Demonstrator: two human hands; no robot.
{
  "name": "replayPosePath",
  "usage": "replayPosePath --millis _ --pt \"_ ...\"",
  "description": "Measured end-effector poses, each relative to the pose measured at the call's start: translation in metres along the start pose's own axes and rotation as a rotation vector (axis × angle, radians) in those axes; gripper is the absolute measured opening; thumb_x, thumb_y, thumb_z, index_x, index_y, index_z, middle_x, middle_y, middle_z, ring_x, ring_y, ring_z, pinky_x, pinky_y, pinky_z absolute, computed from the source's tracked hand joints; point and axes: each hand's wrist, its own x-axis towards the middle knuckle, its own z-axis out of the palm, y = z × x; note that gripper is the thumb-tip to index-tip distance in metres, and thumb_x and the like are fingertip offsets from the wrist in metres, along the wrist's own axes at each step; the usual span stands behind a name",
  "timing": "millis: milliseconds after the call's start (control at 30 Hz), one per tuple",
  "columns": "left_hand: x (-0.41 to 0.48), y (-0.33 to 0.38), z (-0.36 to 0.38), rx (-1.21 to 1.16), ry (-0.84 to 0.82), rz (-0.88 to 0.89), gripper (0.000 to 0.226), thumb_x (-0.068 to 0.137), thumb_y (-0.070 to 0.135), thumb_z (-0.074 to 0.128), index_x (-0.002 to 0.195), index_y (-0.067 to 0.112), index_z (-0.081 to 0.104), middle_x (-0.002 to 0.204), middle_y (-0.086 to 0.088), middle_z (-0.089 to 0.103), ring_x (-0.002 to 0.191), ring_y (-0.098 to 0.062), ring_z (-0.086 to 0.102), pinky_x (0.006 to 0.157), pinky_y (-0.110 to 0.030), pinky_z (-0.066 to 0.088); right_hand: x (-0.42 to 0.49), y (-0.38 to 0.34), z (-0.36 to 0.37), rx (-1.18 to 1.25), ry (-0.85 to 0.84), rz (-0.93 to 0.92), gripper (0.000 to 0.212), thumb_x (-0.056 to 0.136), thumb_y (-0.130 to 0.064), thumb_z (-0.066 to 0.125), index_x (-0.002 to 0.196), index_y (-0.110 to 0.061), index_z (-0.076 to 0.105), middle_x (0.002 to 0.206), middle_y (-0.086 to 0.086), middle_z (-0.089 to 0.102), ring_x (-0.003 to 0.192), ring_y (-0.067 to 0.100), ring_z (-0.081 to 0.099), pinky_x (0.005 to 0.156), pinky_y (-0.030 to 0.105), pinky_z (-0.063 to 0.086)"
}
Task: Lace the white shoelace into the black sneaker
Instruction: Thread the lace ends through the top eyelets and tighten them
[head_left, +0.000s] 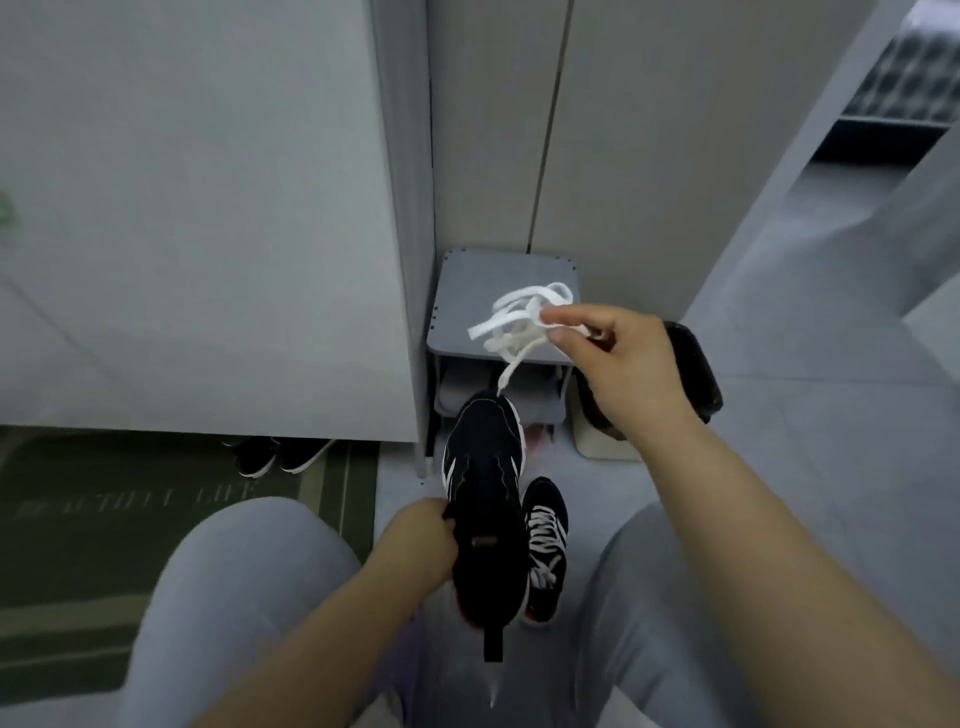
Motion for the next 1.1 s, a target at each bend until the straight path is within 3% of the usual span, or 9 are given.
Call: replayPosePath --millis 167,333,467,633,700,800,900,967,1100 --pt "-0.062 0.004 -0.008 0.062 0.131 0.125 0.022 0.096 0.013 0.038 0.077 0.016 0.048 0.067 0.004 0.049 0.058 -0.007 0.047 0.052 -0.014 0.038 -0.073 -0.052 -0.046 0.242 0.067 0.016 0.023 0.084 -0.008 0.065 0.082 -0.031 0.069 0.064 -0.021 0.066 0.061 -0.005 0.058 0.061 0.008 0.043" --pt "-0.088 0.009 0.001 0.235 0.174 0.192 0.031 0.098 0.013 0.034 0.068 0.023 0.039 0.064 0.011 0.037 0.054 0.001 0.034 0.066 -0.021 0.04 -0.122 -0.065 -0.053 0.353 0.004 0.104 0.018 0.085 -0.004 0.061 0.085 -0.021 0.067 0.064 -0.015 0.067 0.059 -0.005 0.059 0.059 0.006 0.043" --pt "-0.1 0.021 -0.004 0.296 0.214 0.144 0.027 0.095 0.015 0.038 0.069 0.024 0.039 0.063 0.01 0.03 0.053 -0.002 0.025 0.05 -0.013 0.025 -0.144 -0.06 -0.049 0.45 -0.045 0.196 0.012 0.082 -0.01 0.061 0.088 -0.018 0.067 0.068 -0.005 0.069 0.064 0.003 0.062 0.066 0.013 0.046" --pt "-0.106 0.027 -0.006 0.456 0.15 0.174 0.038 0.094 0.01 0.038 0.06 0.021 0.025 0.067 0.008 0.039 0.059 -0.01 0.041 0.06 -0.026 0.039 -0.157 -0.046 -0.037 0.79 -0.074 0.422 0.017 0.078 -0.014 0.059 0.092 -0.006 0.066 0.071 0.001 0.067 0.06 0.007 0.058 0.057 0.017 0.049" --pt "-0.106 0.028 -0.009 0.507 0.095 0.196 0.032 0.094 0.008 0.038 0.063 0.017 0.036 0.08 -0.001 0.054 0.078 -0.016 0.051 0.073 -0.025 0.04 -0.16 -0.031 -0.03 0.582 -0.052 0.471 0.01 0.085 -0.012 0.059 0.09 -0.009 0.068 0.066 -0.002 0.064 0.058 0.007 0.053 0.055 0.014 0.045" --pt "-0.104 0.028 -0.017 0.518 0.107 0.239 0.018 0.095 0.02 0.045 0.105 0.009 0.055 0.114 -0.009 0.059 0.103 -0.02 0.055 0.081 -0.024 0.038 -0.165 -0.006 -0.026 0.113 -0.046 0.382 0.016 0.09 -0.015 0.058 0.083 -0.024 0.069 0.063 -0.012 0.065 0.057 0.001 0.053 0.054 0.008 0.04" --pt "-0.102 0.026 -0.026 0.331 0.166 0.407 0.068 0.081 0.032 0.067 0.138 0.022 0.031 0.123 0.001 0.046 0.114 -0.016 0.046 0.092 -0.02 0.034 -0.169 0.011 -0.028 -0.131 -0.055 0.278 0.02 0.089 -0.021 0.059 0.081 -0.036 0.068 0.077 -0.022 0.067 0.072 -0.002 0.059 0.068 0.013 0.045" --pt "-0.106 0.034 -0.028 0.223 0.199 0.597 0.079 0.077 0.035 0.071 0.141 0.034 0.025 0.12 0.01 0.04 0.114 -0.01 0.038 0.097 -0.017 0.03 -0.169 0.015 -0.029 -0.146 -0.085 0.277 0.024 0.09 -0.026 0.057 0.077 -0.043 0.067 0.081 -0.021 0.068 0.078 -0.005 0.059 0.072 0.014 0.044" --pt "-0.101 0.04 -0.01 0.405 0.213 0.718 0.054 0.078 0.049 0.063 0.127 0.035 0.046 0.117 0.016 0.045 0.11 -0.008 0.037 0.091 -0.022 0.025 -0.167 0.021 -0.032 -0.162 -0.096 0.271 0.023 0.092 -0.029 0.053 0.078 -0.041 0.067 0.102 -0.01 0.053 0.091 -0.016 0.047 0.072 -0.002 0.033"
